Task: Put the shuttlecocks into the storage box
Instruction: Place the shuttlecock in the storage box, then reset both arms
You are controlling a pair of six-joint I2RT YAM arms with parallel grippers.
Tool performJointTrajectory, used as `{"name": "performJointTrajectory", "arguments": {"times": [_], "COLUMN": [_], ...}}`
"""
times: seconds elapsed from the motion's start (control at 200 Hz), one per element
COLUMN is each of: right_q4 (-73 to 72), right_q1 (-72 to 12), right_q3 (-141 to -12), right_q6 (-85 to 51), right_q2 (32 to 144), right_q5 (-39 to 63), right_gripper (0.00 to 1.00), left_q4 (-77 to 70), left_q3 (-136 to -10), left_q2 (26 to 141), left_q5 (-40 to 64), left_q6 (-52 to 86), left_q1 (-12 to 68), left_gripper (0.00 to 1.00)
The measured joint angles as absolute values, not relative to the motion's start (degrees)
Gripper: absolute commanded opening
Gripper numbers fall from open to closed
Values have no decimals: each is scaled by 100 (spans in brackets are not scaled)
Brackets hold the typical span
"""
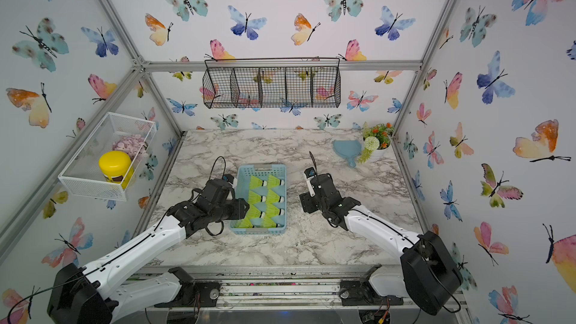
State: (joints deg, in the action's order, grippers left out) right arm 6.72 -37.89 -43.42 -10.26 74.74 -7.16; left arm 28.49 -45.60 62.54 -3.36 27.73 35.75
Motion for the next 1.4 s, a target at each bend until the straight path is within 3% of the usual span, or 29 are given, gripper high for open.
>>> {"name": "performJointTrajectory", "arguments": {"times": [0.3,0.486,0.666,0.896,1.181,1.402], "right_q4": [556,165,-351,-1059,-2331,-3422], "right_q1": [-3472,-3129,-2228,-1653,-1352,-1039], "right_q3": [-4235,-4147,-3992,-3507,-2613,-2097], "right_q6": [-1590,-1806,-1846,-1743,-1291,-1011], "right_q2": [7402,7402,7404,7467,7478,7592], "right_q5": [-1994,-3253,-3479,-3393,-3122,-2641], "right_gripper": [74,80,81,88,97,99], "left_q4": [2711,1546,99,-1369,-2565,-3295], "left_q3": [-4462,-3607,-2558,-1723,-1216,-1031], "left_q2": [5465,5059,4873,4838,4993,5481], "left_q5": [-2626,-4320,-5129,-5155,-4056,-3304], "left_q6": [2615,2414,1868,1253,875,797], "left_q1": [3575,3500,2991,2224,1096,753], "left_gripper": [63,70,71,82,99,99]}}
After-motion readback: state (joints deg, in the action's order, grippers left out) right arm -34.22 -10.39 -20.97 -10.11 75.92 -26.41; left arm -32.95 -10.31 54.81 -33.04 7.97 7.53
